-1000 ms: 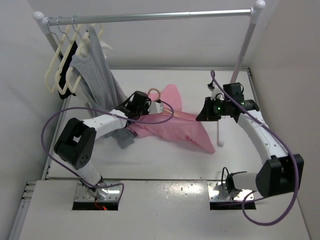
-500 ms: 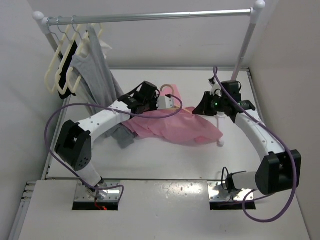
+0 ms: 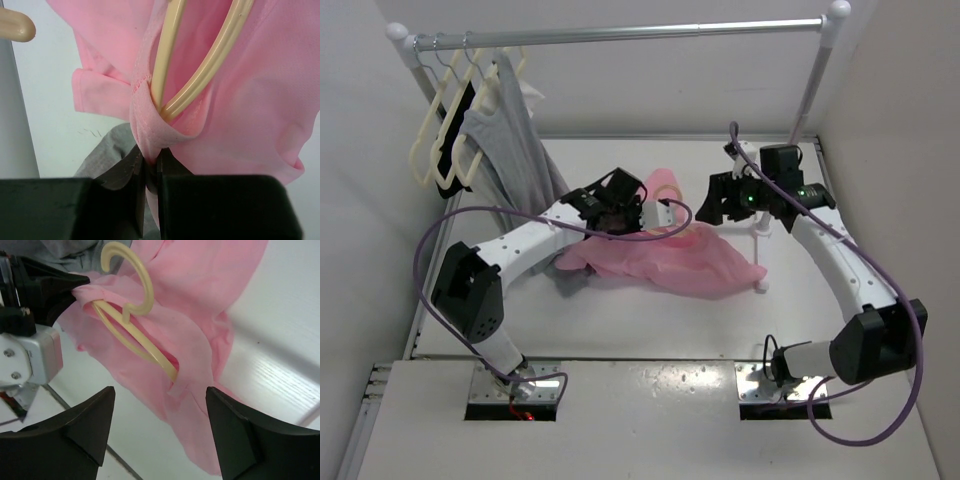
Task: Place the t-shirt on the hanger
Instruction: Place tshirt on hanger
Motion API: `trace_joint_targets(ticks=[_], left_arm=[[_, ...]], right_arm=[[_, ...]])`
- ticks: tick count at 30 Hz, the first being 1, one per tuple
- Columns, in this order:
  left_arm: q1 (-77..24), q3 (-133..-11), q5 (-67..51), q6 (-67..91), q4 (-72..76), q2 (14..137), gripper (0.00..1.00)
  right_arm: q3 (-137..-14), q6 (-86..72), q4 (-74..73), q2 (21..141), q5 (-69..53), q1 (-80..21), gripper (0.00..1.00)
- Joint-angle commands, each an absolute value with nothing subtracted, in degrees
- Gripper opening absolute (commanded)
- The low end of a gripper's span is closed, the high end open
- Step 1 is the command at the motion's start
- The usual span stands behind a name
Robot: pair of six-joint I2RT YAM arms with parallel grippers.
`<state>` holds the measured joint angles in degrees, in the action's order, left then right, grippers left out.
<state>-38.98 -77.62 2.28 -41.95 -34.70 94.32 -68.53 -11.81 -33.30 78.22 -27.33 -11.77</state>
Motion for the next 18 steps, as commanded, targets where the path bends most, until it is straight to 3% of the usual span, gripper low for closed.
trace_joint_targets(ticks=[1, 5, 18], left_arm=[[-39.29, -80.77, -0.78, -40.25, -33.93, 92.29, 0.00], [-39.29, -80.77, -3.15, -40.25, -33.93, 92.29, 0.00], [-39.29, -83.14, -6.33, -37.97, -33.93, 91.76, 0.00]], right_arm=[[-71.45, -1.95, -38.84, 75.42, -26.63, -11.95, 0.74], [-70.14, 4.46, -38.85, 74.27, -30.64, -11.95, 0.82], [-65.21, 5.37, -28.65, 85.68, -42.62, -12.48, 0.83]])
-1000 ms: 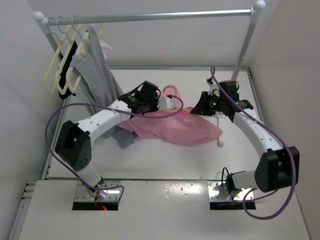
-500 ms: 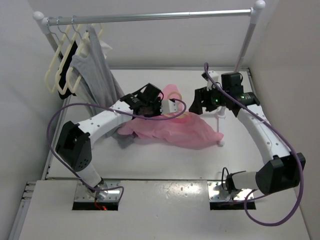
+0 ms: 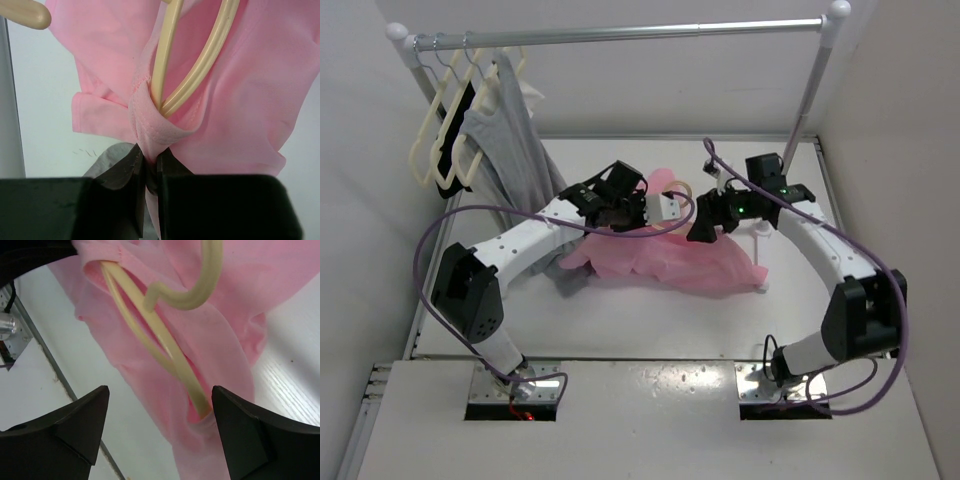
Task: Place the t-shirt on the hanger
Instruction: Place tshirt on hanger
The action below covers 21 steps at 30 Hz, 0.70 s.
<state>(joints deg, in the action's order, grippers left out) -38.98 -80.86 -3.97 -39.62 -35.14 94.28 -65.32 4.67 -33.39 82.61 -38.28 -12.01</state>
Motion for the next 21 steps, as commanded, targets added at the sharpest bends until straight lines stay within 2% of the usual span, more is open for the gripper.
trace_joint_targets(ticks=[1, 5, 7, 8, 9, 11, 12, 14, 15, 21], left_arm=[[-39.29, -83.14, -6.33, -37.97, -33.93, 91.76, 0.00], [-39.29, -83.14, -6.86, -37.97, -33.93, 91.76, 0.00], [-39.29, -83.14, -6.86, -37.45, -33.40, 91.24, 0.00], [-39.29, -83.14, -6.86, -37.44, -33.40, 91.23, 0.00], [-39.29, -83.14, -6.86, -37.44, -32.88, 91.23, 0.00], [-38.68, -83.14, -6.86, -36.75, -32.87, 91.23, 0.00], [-38.67, -83.14, -6.86, -36.13, -32.87, 91.23, 0.00], [-36.84, -82.62, -6.86, -35.25, -32.34, 91.23, 0.00], [-36.30, -82.62, -6.86, -34.55, -32.34, 91.23, 0.00], [-32.70, -82.62, -7.47, -33.49, -32.34, 91.23, 0.00]], right_arm=[[-66.00, 5.36, -27.78, 86.74, -43.15, -13.00, 0.84], [-66.53, 4.14, -23.48, 89.56, -42.63, -13.62, 0.85], [-66.01, 4.13, -22.33, 91.48, -42.01, -14.24, 0.82], [-66.01, 4.13, -22.32, 92.19, -42.01, -14.24, 0.76], [-66.01, 4.13, -23.02, 92.81, -42.01, -14.24, 0.60], [-66.01, 4.13, -23.55, 93.42, -42.01, -14.77, 0.35], [-65.31, 2.83, -23.55, 92.73, -42.01, -14.77, 0.14], [-63.99, 1.94, -22.25, 89.67, -40.61, -14.77, 0.04], [-62.33, 1.32, -21.63, 88.17, -39.74, -14.77, 0.00], [-56.34, 0.18, -18.54, 75.34, -29.28, -14.77, 0.00]])
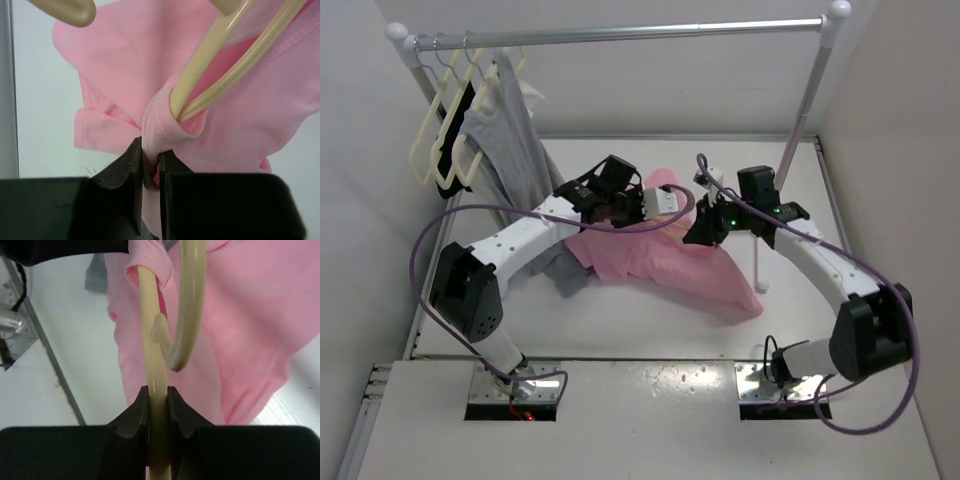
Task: Place the t-shirt on the hanger
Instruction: Place tshirt on hanger, then hang the hanger with tshirt onto the clothesline
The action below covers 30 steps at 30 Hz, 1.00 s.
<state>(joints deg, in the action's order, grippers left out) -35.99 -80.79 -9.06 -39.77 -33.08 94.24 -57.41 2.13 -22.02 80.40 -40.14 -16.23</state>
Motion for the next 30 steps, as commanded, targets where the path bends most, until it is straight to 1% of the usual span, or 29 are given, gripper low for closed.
trace_joint_targets(ticks=[1, 3, 4, 5, 7, 8, 9, 10, 11, 13, 16, 19, 24, 27, 30], left_arm=[[-32.70, -82.62, -7.47, -33.49, -32.34, 91.23, 0.07], [-32.17, -82.62, -7.47, -33.49, -32.34, 91.23, 0.22], [-32.17, -82.62, -6.86, -33.49, -32.34, 91.23, 0.33], [-32.17, -83.31, -6.86, -33.49, -32.34, 91.23, 0.49], [-32.17, -84.54, -6.86, -31.22, -31.82, 91.23, 0.60], [-32.17, -85.42, -6.25, -30.42, -31.82, 91.23, 0.80], [-32.17, -87.95, -6.24, -29.37, -31.82, 91.84, 0.82], [-32.17, -89.37, -5.63, -27.62, -31.82, 92.37, 0.88], [-32.17, -90.86, -4.49, -26.55, -31.29, 92.37, 0.99], [-32.17, -95.26, -3.87, -23.49, -31.29, 92.90, 1.00], [-32.17, -99.66, -3.08, -20.14, -31.29, 93.43, 1.00], [-32.78, -100.20, -3.08, -18.46, -31.29, 91.59, 1.00], [-34.62, -92.13, 0.25, -19.07, -32.78, 87.28, 1.00], [-35.24, -83.35, 1.31, -19.07, -32.78, 83.25, 1.00], [-35.24, -79.99, 1.32, -18.38, -32.78, 81.22, 1.00]], right_arm=[[-56.34, 0.18, -19.42, 72.28, -26.57, -14.77, 0.00], [-57.12, 0.18, -21.25, 69.88, -24.09, -14.77, 0.00], [-57.91, 0.18, -22.31, 69.00, -21.82, -14.77, 0.00], [-60.18, 0.18, -23.72, 68.47, -20.84, -14.77, 0.00], [-62.92, 0.18, -28.63, 67.94, -17.95, -14.77, 0.00], [-64.32, 0.18, -30.39, 67.94, -16.71, -14.77, 0.00], [-67.38, 0.18, -33.80, 67.94, -15.39, -14.77, 0.00], [-68.72, 0.18, -35.14, 67.94, -13.03, -14.77, 0.00], [-71.17, 0.87, -36.46, 67.94, -11.88, -14.77, 0.00], [-73.81, 0.88, -40.15, 67.94, -9.15, -14.77, 0.00], [-80.93, 0.88, -45.25, 69.60, -5.20, -14.77, 0.00], [-92.68, -0.70, -49.64, 70.49, -0.98, -14.77, 0.00], [-107.47, -0.70, -54.31, 74.78, 2.37, -14.77, 0.00], [-118.61, -0.70, -56.16, 78.03, 5.70, -14.77, 0.00], [-123.04, -0.70, -56.16, 80.06, 7.91, -14.77, 0.00]])
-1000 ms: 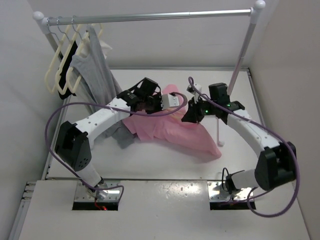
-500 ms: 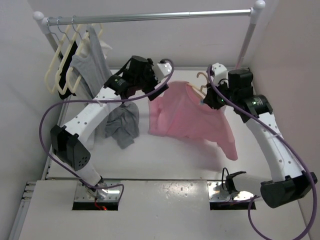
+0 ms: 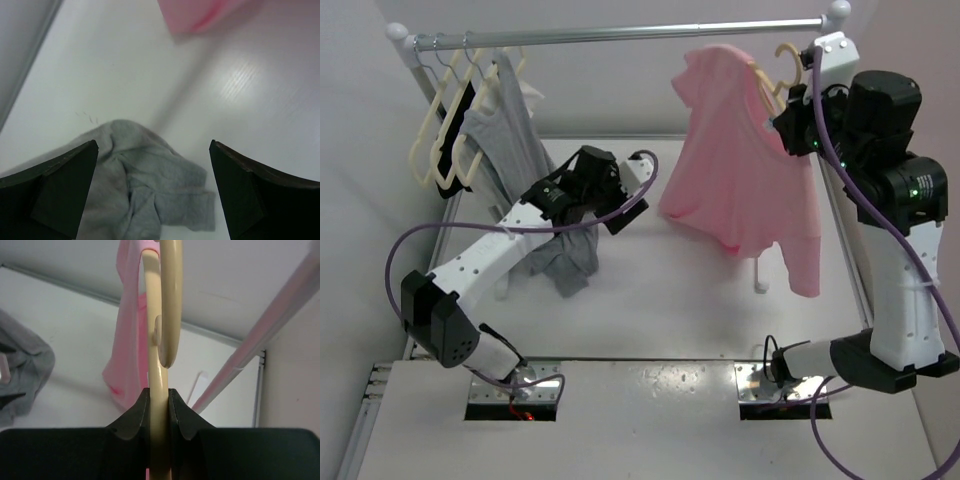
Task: Place the t-shirt on the hanger
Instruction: Hang the hanger with tshirt onto the clothesline
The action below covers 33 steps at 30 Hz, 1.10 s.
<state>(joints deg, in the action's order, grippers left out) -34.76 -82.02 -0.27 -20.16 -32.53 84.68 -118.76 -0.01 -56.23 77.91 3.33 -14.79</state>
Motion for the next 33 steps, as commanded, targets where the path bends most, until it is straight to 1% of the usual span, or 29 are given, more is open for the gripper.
trace_joint_targets(ticks=[1, 5, 13, 19, 25, 28, 30, 33], left_arm=[[-35.24, -78.24, 0.80, -18.37, -32.78, 80.17, 1.00], [-35.24, -74.89, 0.79, -17.75, -32.78, 78.41, 1.00], [-35.24, -72.08, 0.26, -17.23, -31.47, 76.03, 1.00], [-35.24, -68.30, -0.26, -16.61, -30.23, 75.50, 1.00], [-34.72, -67.76, -0.79, -16.61, -29.01, 74.97, 1.00], [-34.72, -67.15, -0.79, -16.61, -29.00, 74.45, 1.00], [-34.72, -67.15, -0.79, -16.61, -28.48, 73.92, 1.00], [-34.19, -66.01, -0.79, -15.47, -28.48, 73.39, 1.00]], right_arm=[[-123.83, -1.40, -54.16, 80.07, 7.91, -14.77, 0.00], [-123.84, -4.56, -48.36, 80.59, 11.50, -14.77, 0.00], [-122.70, -5.19, -37.10, 82.35, 12.83, -14.77, 0.00], [-120.06, -5.19, -30.59, 82.35, 16.25, -14.77, 0.00], [-120.58, -5.19, -30.06, 87.26, 17.57, -13.63, 0.00], [-120.59, -5.19, -32.41, 89.38, 18.81, -13.62, 0.00], [-119.28, -7.63, -33.74, 89.38, 18.81, -13.62, 0.00], [-111.12, -9.49, -32.35, 83.51, 18.81, -13.62, 0.00]])
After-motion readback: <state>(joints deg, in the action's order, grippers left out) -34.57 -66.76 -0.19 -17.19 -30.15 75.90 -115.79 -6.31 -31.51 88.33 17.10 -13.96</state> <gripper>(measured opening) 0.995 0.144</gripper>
